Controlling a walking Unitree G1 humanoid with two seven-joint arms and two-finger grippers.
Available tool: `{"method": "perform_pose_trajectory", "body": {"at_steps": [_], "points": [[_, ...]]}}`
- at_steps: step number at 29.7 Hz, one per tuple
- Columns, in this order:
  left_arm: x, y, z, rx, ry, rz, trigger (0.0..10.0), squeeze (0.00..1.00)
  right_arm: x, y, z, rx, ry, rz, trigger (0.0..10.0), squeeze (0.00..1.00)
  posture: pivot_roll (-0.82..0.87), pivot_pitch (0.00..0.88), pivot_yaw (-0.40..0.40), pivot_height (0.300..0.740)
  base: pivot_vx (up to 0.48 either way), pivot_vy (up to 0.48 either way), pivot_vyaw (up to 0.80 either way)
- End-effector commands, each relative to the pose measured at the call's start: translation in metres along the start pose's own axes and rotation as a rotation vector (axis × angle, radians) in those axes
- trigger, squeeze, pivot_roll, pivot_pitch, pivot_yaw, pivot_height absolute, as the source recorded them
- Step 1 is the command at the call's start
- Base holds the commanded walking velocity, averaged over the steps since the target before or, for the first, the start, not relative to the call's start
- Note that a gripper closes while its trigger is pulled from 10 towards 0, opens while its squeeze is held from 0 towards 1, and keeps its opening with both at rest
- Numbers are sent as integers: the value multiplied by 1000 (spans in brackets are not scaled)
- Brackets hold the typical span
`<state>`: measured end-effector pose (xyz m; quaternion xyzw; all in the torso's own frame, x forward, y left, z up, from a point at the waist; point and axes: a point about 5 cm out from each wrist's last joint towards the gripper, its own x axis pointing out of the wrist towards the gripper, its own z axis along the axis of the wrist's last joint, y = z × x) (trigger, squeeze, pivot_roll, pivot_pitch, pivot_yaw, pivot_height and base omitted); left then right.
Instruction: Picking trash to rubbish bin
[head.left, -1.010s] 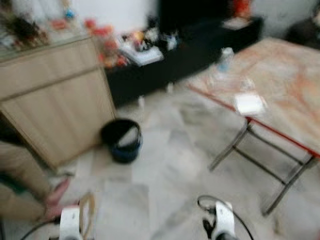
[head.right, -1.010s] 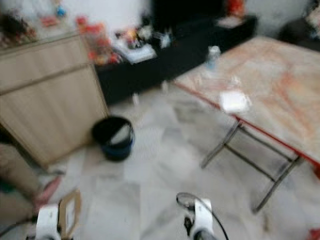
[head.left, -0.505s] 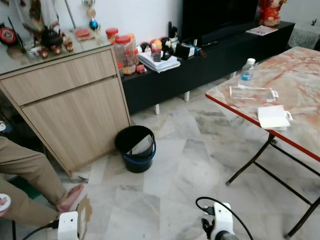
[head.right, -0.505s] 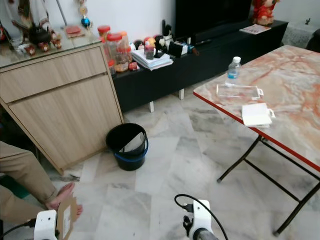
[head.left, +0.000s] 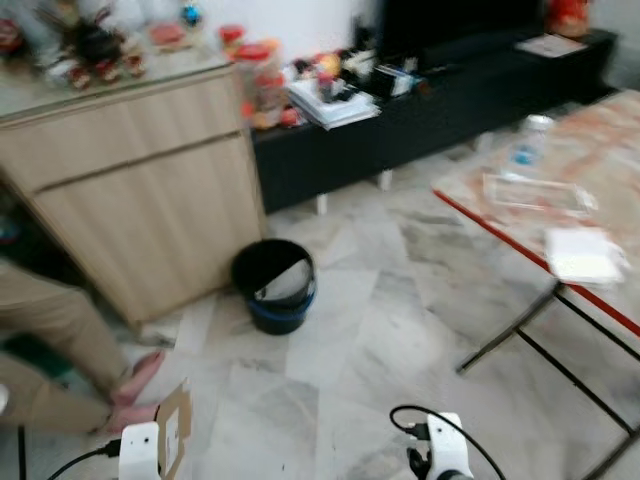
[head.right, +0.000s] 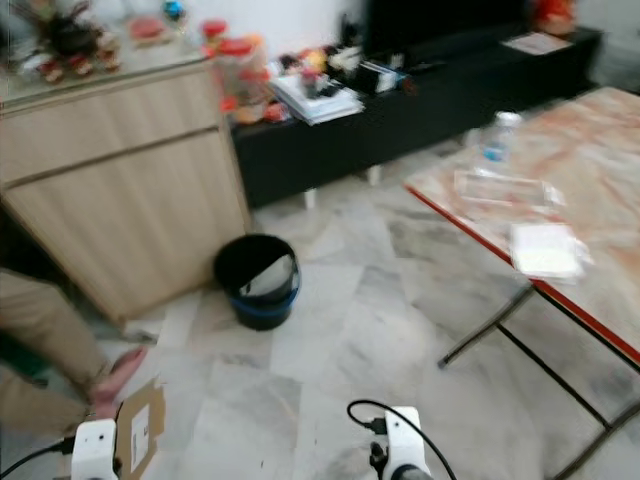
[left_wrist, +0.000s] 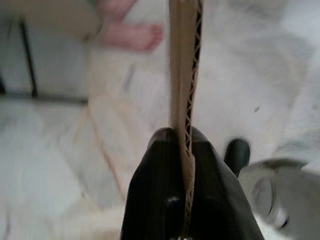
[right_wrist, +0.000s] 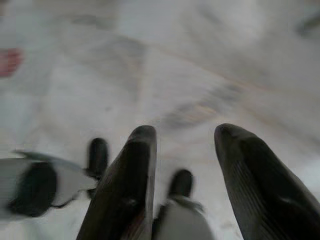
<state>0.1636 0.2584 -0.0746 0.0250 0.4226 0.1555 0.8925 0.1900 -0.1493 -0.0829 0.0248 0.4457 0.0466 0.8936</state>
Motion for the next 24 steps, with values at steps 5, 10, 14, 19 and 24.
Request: {"method": "perform_pose_trajectory", "body": {"at_steps": [5, 10, 14, 19, 24], "points": [[1, 1, 4, 20, -9, 13, 10000, 0, 0, 1, -2, 1, 7, -6, 10000, 0, 137, 136, 41, 740, 329, 0, 0], [1, 0, 5, 18, -13, 10, 10000, 0, 0, 1, 0, -2, 3, -2, 10000, 0, 141, 144, 37, 740, 328, 0, 0], [1, 0, 5, 14, -12, 12, 10000, 0, 0, 2, -1, -16, 10, 5, 10000, 0, 145, 151, 34, 740, 328, 0, 0], [1, 0, 3, 8, -10, 16, 10000, 0, 0, 1, -1, -1, 7, 1, 10000, 0, 146, 156, 34, 740, 325, 0, 0], [1, 0, 2, 4, -8, 17, 10000, 0, 0, 1, 0, 1, 6, 1, 10000, 0, 147, 157, 27, 740, 326, 0, 0]]}}
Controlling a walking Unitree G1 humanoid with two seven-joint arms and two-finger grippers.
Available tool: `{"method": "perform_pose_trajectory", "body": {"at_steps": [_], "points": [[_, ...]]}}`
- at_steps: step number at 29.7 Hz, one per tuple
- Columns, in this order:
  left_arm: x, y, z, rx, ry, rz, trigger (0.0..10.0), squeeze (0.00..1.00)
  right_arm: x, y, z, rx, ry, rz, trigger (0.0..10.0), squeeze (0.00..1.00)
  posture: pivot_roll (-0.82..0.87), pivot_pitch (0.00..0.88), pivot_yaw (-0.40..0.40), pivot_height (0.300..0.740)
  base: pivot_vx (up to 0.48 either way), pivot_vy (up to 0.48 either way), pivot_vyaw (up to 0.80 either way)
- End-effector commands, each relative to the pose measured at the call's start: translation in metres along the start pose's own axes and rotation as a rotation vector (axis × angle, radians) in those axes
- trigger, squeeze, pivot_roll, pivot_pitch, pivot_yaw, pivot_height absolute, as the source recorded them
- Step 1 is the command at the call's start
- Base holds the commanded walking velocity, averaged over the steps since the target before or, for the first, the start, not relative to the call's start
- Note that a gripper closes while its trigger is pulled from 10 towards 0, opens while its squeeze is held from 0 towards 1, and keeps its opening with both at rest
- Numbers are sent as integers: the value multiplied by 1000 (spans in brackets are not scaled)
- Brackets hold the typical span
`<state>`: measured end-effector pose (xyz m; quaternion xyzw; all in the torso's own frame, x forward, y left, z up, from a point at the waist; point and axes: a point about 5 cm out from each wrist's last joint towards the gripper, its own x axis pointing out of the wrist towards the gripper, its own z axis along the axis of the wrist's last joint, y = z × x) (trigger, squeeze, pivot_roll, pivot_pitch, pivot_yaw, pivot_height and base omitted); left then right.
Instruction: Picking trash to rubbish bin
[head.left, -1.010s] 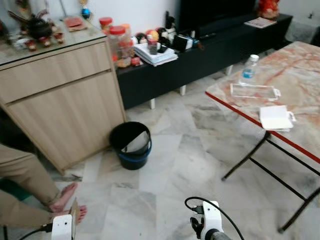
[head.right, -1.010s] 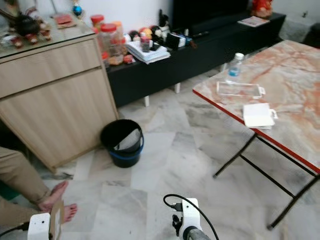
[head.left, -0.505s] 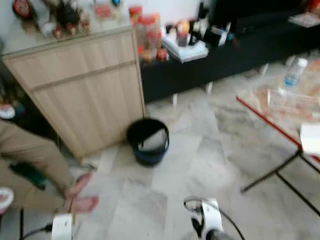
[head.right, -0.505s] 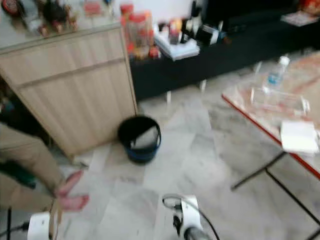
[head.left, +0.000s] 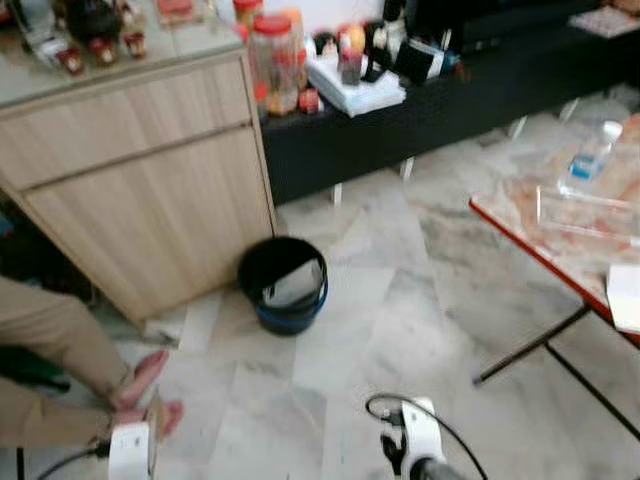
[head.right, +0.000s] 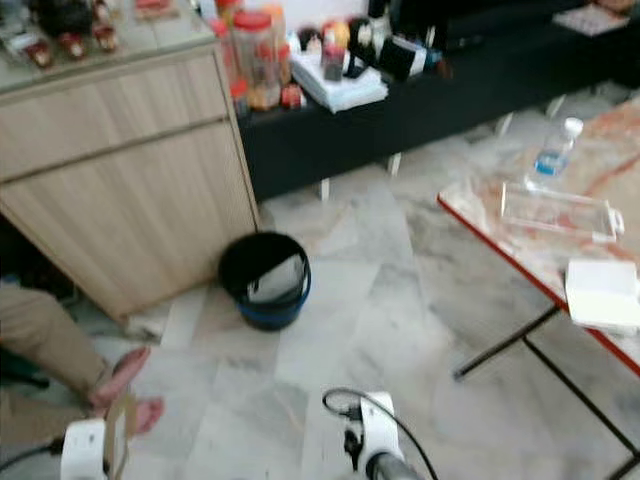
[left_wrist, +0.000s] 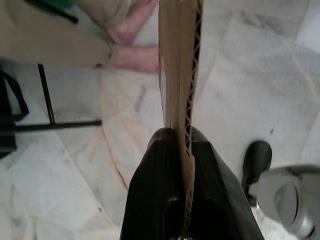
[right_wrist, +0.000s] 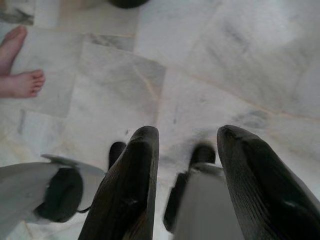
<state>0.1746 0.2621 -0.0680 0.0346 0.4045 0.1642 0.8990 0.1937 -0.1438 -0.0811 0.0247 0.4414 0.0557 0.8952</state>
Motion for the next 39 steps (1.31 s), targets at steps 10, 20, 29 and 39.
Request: {"method": "perform_pose_trajectory", "body": {"at_steps": [10, 20, 29, 39], "points": [[-2, -7, -8, -15, 26, -10, 10000, 0, -1, -11, 4, -10, 0, -27, 10000, 0, 135, 151, -5, 740, 327, 0, 0], [-4, -15, -14, -37, 38, -15, 10000, 0, -1, -16, 11, -21, -23, -23, 10000, 0, 129, 149, -28, 740, 327, 0, 0], [-5, -13, -17, -40, 45, -10, 10000, 0, 0, -11, 10, -43, -25, -1, 10000, 0, 142, 141, -23, 740, 329, 0, 530], [-4, -12, -16, -26, 43, -17, 10000, 0, 0, -8, 9, -50, -18, 4, 10000, 0, 144, 120, -12, 740, 330, 0, 328]]}}
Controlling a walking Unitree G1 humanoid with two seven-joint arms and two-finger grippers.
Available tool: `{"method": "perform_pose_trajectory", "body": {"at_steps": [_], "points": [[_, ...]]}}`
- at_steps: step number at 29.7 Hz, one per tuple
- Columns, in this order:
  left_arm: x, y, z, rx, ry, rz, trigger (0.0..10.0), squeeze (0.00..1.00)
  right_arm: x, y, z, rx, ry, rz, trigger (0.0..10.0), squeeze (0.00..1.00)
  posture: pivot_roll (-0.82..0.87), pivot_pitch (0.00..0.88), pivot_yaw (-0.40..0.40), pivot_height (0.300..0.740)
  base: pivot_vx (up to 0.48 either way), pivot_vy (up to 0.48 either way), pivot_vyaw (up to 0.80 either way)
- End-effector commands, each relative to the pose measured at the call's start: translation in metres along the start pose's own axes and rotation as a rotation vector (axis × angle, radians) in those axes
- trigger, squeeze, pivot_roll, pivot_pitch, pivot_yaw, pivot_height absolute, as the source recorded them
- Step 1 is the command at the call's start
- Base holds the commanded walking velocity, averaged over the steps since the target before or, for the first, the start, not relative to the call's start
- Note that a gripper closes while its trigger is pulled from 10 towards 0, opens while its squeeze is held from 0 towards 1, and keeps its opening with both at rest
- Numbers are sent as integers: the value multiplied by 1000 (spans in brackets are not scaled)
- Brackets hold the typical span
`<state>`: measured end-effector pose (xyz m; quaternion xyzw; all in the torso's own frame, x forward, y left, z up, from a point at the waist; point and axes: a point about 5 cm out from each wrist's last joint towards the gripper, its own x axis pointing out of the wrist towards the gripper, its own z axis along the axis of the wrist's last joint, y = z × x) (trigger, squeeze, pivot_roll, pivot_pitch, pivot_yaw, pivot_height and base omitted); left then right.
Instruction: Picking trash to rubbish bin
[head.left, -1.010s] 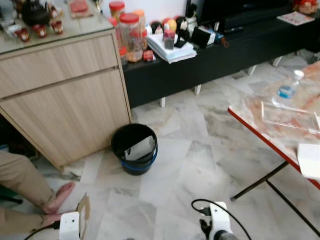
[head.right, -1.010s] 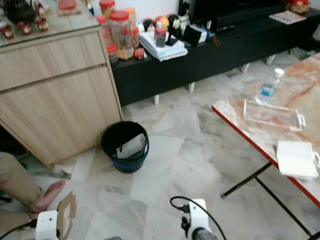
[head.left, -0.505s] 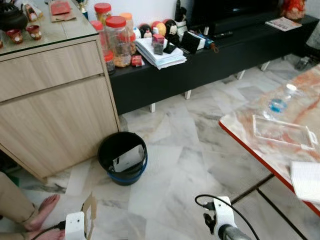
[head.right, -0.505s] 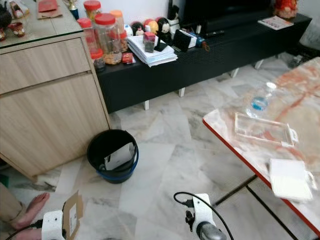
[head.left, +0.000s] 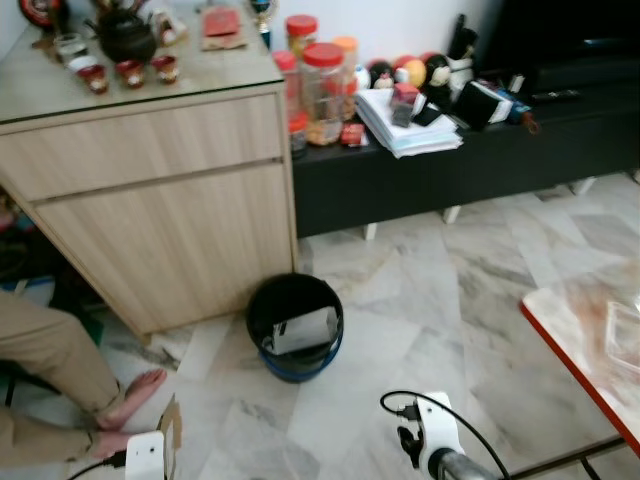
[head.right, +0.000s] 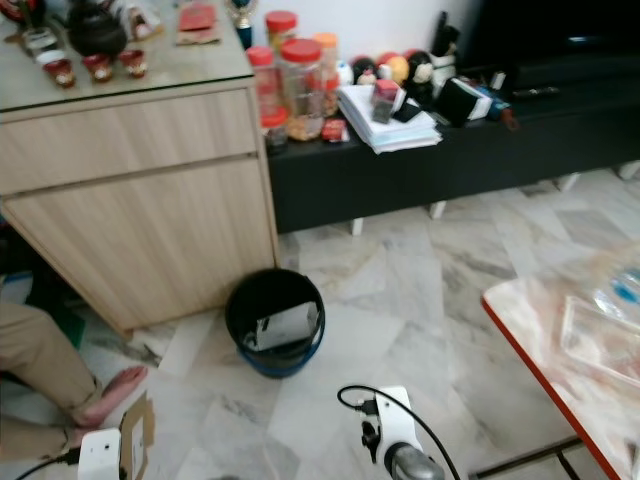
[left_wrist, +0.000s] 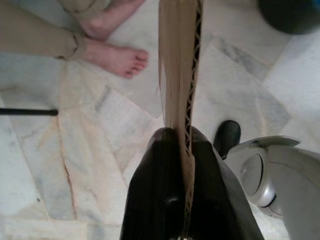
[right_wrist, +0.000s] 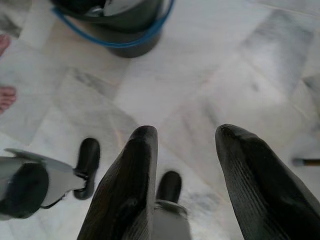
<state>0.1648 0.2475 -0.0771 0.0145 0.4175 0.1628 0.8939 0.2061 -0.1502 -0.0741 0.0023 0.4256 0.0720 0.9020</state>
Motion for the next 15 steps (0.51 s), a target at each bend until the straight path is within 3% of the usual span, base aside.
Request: {"method": "perform_pose_trajectory", "body": {"at_steps": [1, 8, 15], "points": [[0, 1, -1, 4, 9, 2, 10000, 0, -1, -1, -5, 7, 13, -6, 10000, 0, 144, 120, -12, 740, 330, 0, 450], [1, 1, 2, 12, 1, -4, 10000, 0, -1, 0, -6, 12, 15, -5, 10000, 0, 144, 114, -5, 740, 327, 0, 673], [1, 2, 4, 15, -3, -4, 10000, 0, -1, -1, -6, 37, 12, -19, 10000, 0, 148, 126, -5, 740, 327, 0, 0]]}}
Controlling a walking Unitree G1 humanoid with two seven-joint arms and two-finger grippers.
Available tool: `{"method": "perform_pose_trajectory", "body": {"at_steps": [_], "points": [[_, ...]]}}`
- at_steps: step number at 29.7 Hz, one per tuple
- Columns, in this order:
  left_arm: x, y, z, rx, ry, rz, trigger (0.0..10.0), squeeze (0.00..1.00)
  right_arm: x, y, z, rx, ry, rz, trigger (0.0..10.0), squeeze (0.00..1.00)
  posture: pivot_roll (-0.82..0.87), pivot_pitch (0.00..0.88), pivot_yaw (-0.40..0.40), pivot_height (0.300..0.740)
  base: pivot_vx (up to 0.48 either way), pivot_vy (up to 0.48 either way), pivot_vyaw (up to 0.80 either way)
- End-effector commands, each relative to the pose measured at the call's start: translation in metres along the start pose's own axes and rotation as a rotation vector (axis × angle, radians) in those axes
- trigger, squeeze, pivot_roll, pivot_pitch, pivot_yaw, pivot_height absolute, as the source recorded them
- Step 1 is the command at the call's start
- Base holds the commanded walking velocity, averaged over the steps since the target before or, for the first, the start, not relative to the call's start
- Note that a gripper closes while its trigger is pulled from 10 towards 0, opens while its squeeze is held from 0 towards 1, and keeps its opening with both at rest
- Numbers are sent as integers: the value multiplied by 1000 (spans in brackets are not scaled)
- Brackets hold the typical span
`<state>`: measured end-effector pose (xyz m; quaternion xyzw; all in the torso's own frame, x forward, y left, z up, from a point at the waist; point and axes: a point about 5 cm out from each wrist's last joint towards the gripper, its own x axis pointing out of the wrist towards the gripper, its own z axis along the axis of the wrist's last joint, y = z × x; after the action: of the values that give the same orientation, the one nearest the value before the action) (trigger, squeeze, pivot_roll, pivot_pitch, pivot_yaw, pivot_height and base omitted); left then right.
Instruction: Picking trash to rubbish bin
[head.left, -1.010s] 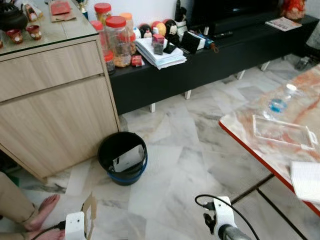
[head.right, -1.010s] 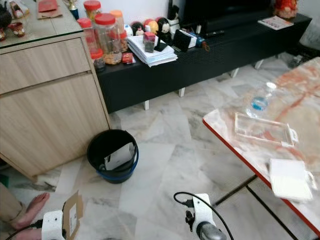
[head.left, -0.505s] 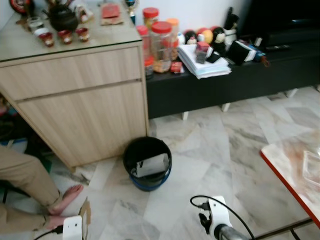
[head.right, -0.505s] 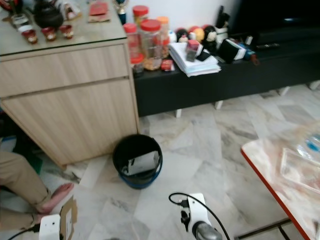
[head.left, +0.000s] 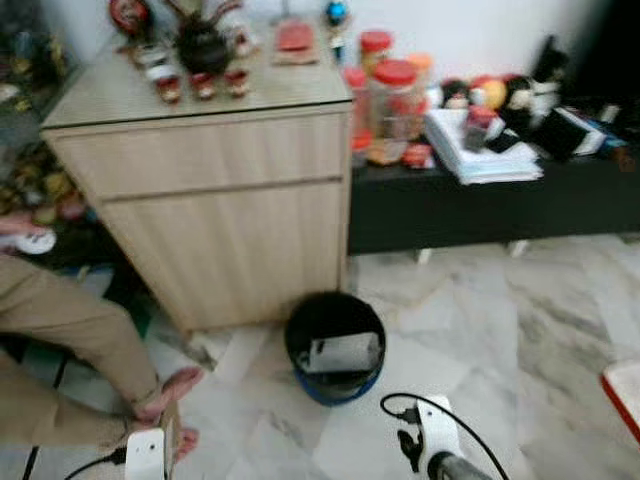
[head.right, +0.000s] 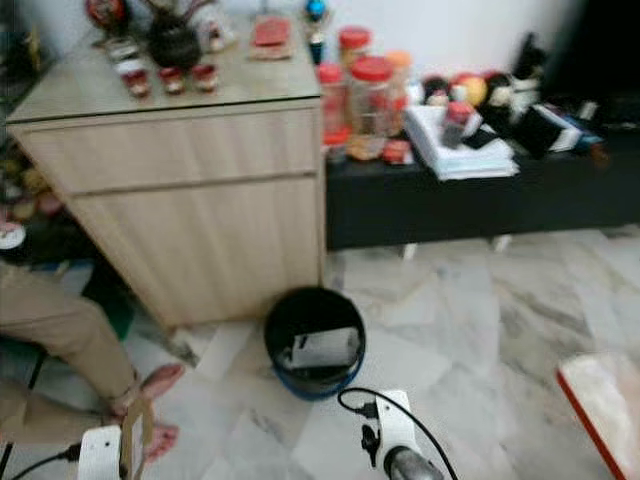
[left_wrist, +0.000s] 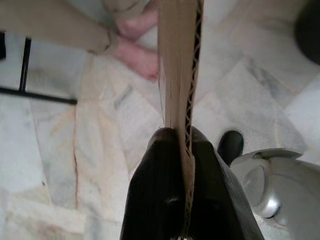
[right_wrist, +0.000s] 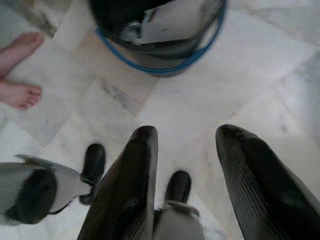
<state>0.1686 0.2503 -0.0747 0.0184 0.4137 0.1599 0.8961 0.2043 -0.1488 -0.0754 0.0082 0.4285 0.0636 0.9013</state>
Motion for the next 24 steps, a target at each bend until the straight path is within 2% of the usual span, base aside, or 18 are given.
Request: {"method": "perform_pose_trajectory", "body": {"at_steps": [1, 7, 13, 19, 24], "points": [[0, 0, -1, 7, 7, -1, 10000, 0, -1, -2, -4, 19, 7, -9, 10000, 0, 148, 126, -5, 740, 326, 0, 0], [-1, 2, -3, 6, 10, 3, 10000, 0, -1, -2, -5, 34, 6, -7, 10000, 0, 150, 137, -5, 740, 327, 0, 0], [-1, 2, -4, 4, 11, 4, 10000, 0, -1, -1, -5, 39, 9, -2, 10000, 0, 151, 143, -6, 740, 325, 0, -656], [-1, 1, -3, 8, 6, -2, 10000, 0, -1, 0, -4, 42, 1, 1, 10000, 0, 153, 149, -6, 740, 328, 0, 0], [1, -7, 5, 47, -27, -40, 10000, 0, -1, 1, -4, 45, -2, 3, 10000, 0, 155, 153, -5, 740, 329, 0, 0]]}}
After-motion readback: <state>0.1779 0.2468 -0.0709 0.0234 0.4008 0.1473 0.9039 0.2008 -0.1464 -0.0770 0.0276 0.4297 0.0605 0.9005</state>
